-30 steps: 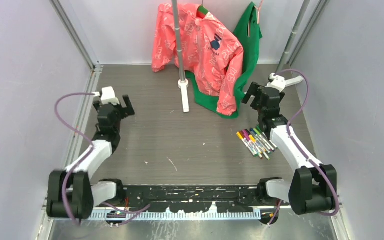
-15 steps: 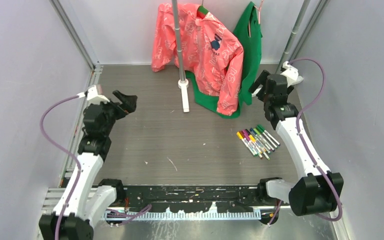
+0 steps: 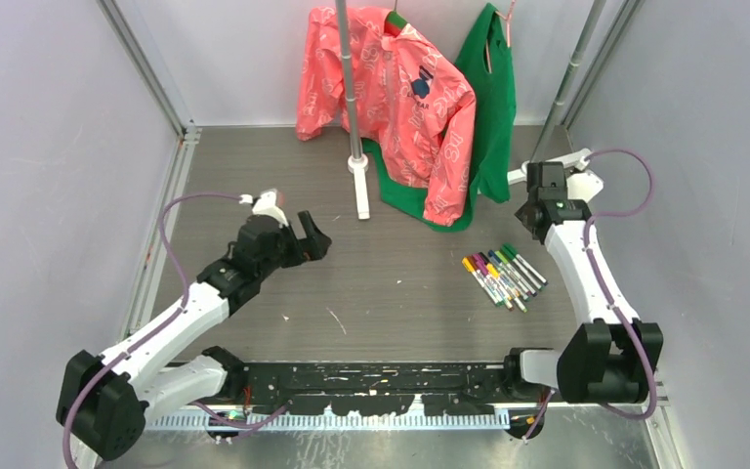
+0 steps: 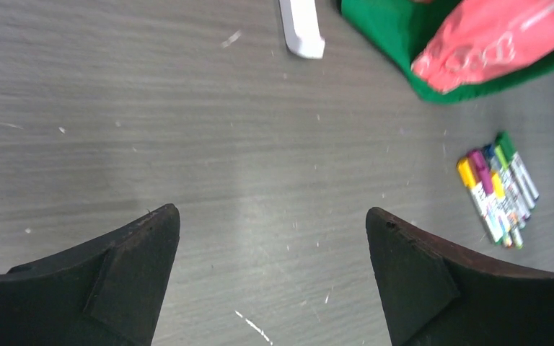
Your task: Open the pen caps
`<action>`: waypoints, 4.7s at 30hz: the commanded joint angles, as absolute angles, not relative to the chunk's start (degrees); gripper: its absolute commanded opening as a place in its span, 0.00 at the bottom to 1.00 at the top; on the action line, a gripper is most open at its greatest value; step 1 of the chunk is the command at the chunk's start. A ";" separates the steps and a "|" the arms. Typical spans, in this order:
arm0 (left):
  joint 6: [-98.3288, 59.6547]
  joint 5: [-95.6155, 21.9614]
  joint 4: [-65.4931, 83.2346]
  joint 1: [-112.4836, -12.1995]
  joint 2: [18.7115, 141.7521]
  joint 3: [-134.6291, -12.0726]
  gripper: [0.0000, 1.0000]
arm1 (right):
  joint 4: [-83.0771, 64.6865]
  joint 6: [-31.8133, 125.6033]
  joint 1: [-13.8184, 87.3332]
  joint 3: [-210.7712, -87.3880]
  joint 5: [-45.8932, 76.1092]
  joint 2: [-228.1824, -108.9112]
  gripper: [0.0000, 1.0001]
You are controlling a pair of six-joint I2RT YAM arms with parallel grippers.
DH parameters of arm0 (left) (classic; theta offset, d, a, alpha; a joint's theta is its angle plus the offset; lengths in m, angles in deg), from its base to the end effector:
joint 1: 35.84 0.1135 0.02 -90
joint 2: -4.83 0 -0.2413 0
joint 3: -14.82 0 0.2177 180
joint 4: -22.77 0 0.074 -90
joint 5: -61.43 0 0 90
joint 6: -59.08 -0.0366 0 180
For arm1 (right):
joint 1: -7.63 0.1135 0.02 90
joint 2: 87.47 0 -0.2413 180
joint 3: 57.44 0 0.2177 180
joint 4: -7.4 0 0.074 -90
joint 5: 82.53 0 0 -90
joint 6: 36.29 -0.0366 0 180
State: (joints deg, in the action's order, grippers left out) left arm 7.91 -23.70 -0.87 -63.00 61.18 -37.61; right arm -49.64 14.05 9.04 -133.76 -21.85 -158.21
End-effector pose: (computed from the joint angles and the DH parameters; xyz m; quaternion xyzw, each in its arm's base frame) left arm 0.1806 -0.0892 0.2484 -0.1088 0.8477 -0.2515 0.4541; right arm 0.2234 -0.0124 0.2796 0.3781 0.8355 -0.1117 0.3828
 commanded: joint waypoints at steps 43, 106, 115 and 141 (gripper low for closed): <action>11.65 -11.49 5.45 -86.65 72.69 -39.47 1.00 | -42.00 4.85 -5.40 -129.40 -10.14 -183.55 0.51; 14.86 -18.83 -10.79 -86.64 54.47 -31.53 0.98 | -47.34 -42.30 29.39 -114.23 -18.27 -175.48 0.50; 15.92 -17.77 -14.02 -86.65 51.96 -31.26 0.98 | -49.22 -48.76 36.53 -118.57 -19.29 -180.98 0.50; 16.47 -19.41 -18.44 -86.69 49.08 -28.82 0.97 | -51.27 -62.30 50.94 -127.00 -19.31 -192.68 0.51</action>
